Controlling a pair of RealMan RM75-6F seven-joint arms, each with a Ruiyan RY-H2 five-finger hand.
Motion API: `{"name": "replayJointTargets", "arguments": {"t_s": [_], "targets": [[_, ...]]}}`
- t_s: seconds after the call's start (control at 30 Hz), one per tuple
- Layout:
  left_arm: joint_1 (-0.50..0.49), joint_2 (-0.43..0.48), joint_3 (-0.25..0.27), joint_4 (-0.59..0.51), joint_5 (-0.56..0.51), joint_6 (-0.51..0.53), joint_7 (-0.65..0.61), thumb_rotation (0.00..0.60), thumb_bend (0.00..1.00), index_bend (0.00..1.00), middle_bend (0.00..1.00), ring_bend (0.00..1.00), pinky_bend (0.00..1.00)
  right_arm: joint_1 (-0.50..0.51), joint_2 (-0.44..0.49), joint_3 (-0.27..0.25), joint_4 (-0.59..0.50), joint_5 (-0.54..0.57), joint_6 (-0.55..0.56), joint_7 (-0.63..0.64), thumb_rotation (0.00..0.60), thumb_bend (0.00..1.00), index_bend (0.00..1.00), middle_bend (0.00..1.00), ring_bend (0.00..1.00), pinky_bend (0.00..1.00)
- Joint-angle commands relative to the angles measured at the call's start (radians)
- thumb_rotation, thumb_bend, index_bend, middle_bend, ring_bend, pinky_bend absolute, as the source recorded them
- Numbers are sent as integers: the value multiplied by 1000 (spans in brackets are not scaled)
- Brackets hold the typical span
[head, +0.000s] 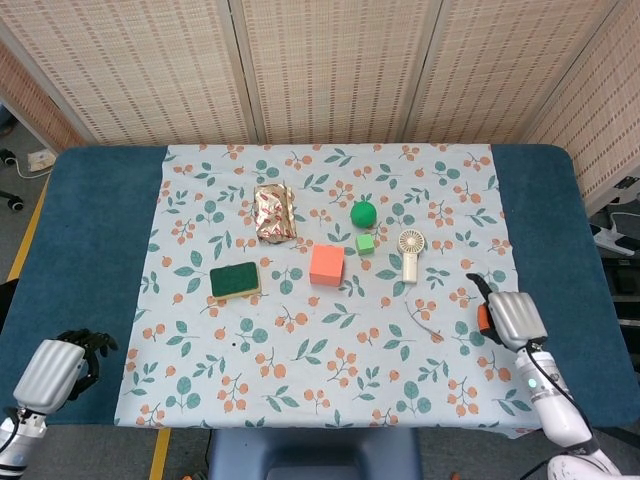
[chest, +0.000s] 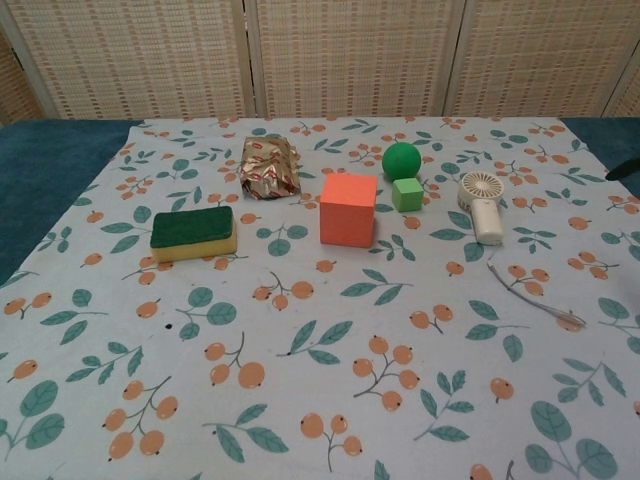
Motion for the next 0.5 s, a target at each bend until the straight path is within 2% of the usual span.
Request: {"name": "replayJointTargets", "arguments": {"t_s": [0.03,0.3,0.5], "targets": [[7,7,3,-12,0,3,14,600,897,462,524,429,496,109,-38,55,-18,168,-95,-71,600,710,114,821,763,843],[21,21,6,-34,-1,13,36,600,897,463,525,429,496,210,-88,57,39,371,-194,-77,600,754,116,834,772,847],[25,23,2,-40,-6,15,40,600,896,462,525,429,497,242,-106,34,67,421,-196,-86,600,758,116,835,773,847]]}}
